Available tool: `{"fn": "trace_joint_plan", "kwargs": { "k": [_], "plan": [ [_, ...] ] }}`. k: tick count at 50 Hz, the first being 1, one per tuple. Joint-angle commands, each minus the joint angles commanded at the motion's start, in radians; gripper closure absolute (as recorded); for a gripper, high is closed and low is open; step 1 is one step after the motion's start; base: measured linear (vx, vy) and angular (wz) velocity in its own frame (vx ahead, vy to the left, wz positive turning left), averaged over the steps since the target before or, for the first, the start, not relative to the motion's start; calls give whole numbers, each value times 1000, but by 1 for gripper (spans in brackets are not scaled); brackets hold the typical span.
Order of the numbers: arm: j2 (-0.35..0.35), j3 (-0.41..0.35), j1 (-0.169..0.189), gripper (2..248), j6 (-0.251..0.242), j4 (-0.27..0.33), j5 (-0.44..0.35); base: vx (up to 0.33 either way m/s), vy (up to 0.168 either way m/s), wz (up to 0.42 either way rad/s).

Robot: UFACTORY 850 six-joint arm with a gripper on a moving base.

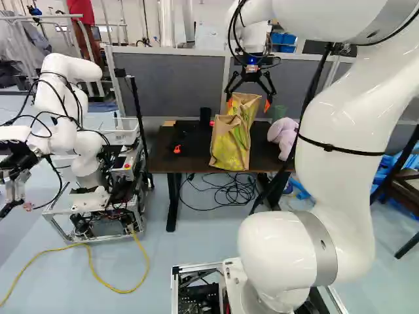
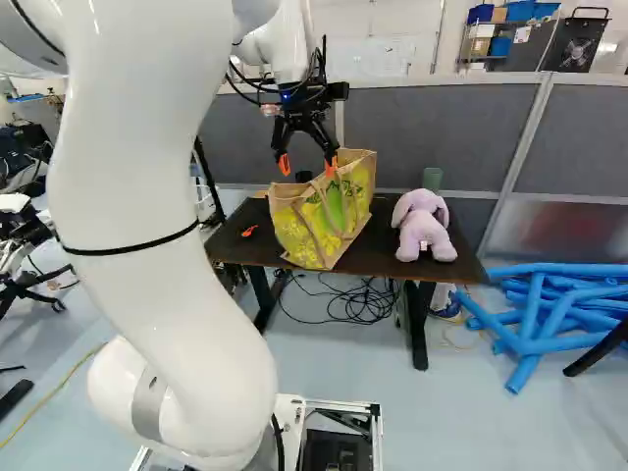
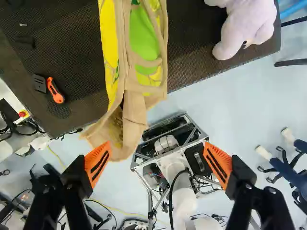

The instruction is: Pick up the bag on the ground and place it on the table

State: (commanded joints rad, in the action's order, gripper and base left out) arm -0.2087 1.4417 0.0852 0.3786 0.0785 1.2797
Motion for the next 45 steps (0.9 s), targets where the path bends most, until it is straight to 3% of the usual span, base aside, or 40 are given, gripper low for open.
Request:
{"fn": "trace_joint_plan", "kwargs": {
  "k": [45],
  "plan": [
    [0,0,0,3,0,0,0,-123,1,14]
  ]
}}
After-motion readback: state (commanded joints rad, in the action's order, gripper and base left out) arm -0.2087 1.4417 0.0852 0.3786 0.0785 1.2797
